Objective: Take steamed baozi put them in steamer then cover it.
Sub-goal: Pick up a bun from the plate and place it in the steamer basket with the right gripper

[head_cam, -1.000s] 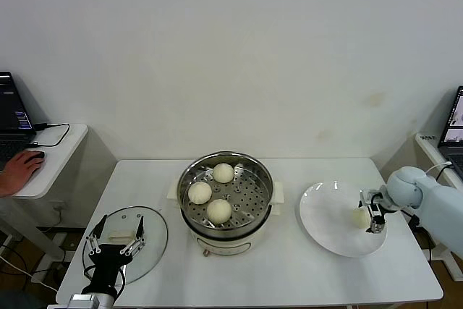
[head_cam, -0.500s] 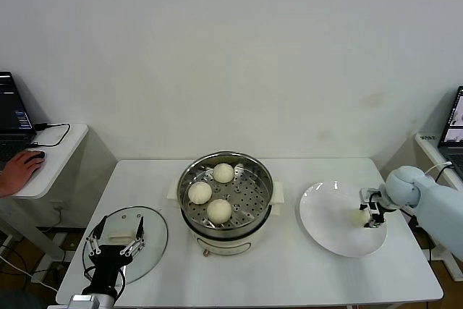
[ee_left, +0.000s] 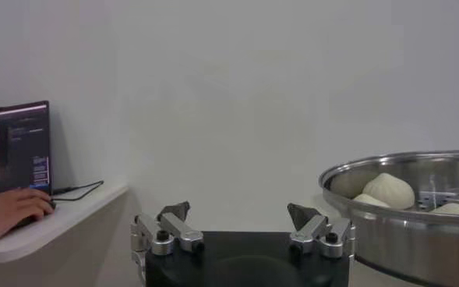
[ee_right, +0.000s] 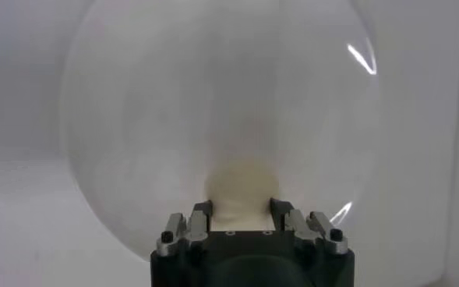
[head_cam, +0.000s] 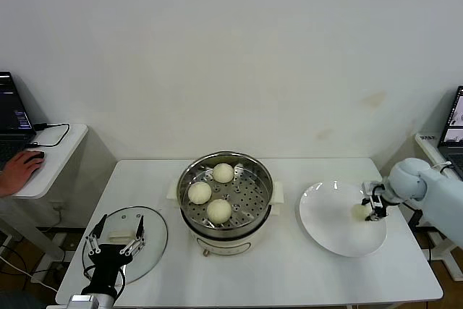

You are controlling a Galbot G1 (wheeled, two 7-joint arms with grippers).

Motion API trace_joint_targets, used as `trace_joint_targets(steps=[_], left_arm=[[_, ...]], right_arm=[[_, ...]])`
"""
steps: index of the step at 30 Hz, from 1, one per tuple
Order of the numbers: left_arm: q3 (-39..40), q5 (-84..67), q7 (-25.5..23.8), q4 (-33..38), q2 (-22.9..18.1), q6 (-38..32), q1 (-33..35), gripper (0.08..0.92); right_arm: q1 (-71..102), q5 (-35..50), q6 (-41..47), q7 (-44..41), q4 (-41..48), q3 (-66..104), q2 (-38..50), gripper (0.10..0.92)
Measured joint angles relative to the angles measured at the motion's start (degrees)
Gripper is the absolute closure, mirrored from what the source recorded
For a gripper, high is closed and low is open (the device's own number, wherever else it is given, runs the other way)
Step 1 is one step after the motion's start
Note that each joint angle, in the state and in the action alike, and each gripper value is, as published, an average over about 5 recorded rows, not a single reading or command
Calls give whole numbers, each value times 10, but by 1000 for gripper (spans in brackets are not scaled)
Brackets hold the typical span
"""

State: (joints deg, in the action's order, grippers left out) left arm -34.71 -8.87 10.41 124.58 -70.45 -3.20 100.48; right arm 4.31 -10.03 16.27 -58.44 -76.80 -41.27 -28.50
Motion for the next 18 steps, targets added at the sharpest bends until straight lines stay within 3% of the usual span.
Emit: trace_joint_targets(steps=[10,18], left_arm=[[-1,-2,0,8,7,4,0,177],[3,-2,-1,5,4,4,-4,177]], right_arm=[[-166,112,48,14,-90,-102,17,525],[-327,236,110,49,-145,-206,-28,525]])
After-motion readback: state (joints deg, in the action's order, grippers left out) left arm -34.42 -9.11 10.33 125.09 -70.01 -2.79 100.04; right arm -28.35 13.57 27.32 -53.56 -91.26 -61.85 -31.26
